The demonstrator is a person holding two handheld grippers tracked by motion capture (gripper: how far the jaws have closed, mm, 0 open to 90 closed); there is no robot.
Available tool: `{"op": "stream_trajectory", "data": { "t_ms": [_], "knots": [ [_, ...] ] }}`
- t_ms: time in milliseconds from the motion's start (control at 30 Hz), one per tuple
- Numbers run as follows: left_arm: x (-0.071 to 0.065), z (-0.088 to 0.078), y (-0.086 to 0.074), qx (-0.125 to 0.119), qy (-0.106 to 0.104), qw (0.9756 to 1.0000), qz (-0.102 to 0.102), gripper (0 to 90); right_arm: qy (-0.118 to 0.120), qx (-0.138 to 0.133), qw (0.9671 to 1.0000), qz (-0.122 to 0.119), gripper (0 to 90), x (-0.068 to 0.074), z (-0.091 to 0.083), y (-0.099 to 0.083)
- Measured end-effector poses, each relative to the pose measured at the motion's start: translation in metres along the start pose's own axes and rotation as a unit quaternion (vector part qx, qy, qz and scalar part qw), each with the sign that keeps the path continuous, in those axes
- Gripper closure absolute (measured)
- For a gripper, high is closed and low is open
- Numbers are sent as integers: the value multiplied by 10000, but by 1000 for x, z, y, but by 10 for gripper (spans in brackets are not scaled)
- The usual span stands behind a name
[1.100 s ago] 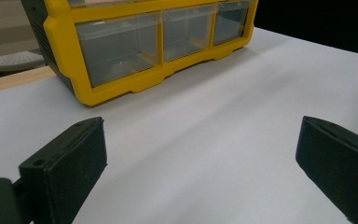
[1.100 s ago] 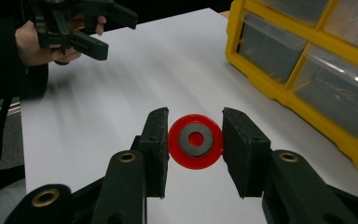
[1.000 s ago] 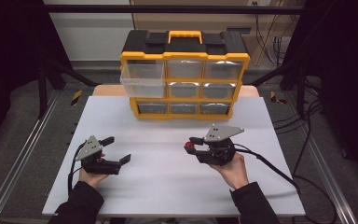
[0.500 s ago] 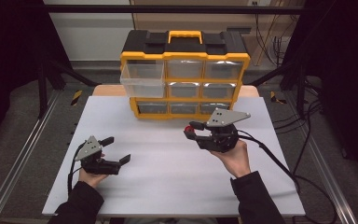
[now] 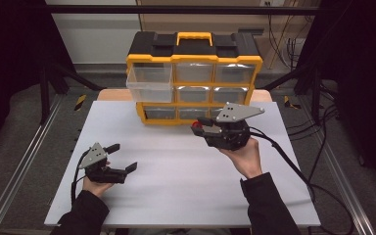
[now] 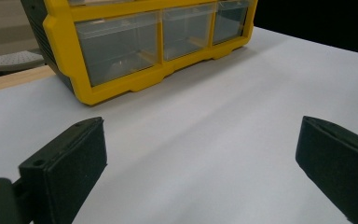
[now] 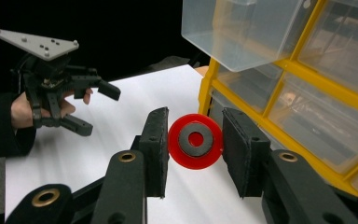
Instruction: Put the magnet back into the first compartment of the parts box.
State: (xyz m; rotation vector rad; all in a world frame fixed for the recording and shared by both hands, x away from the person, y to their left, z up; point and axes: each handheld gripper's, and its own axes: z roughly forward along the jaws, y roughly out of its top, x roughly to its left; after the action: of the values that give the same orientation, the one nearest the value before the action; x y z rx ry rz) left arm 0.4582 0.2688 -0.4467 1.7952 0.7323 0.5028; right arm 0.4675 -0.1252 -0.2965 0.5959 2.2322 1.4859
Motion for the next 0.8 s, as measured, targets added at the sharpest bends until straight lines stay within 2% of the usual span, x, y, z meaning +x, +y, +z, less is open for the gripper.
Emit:
{"op": "stream_trajectory", "data": {
  "t_ms": [800],
  "knots": [
    [0, -1, 0, -21, -3, 10000, 0, 16, -148, -243, 9996, 44, 624, -14, 11, 35]
  ]
}}
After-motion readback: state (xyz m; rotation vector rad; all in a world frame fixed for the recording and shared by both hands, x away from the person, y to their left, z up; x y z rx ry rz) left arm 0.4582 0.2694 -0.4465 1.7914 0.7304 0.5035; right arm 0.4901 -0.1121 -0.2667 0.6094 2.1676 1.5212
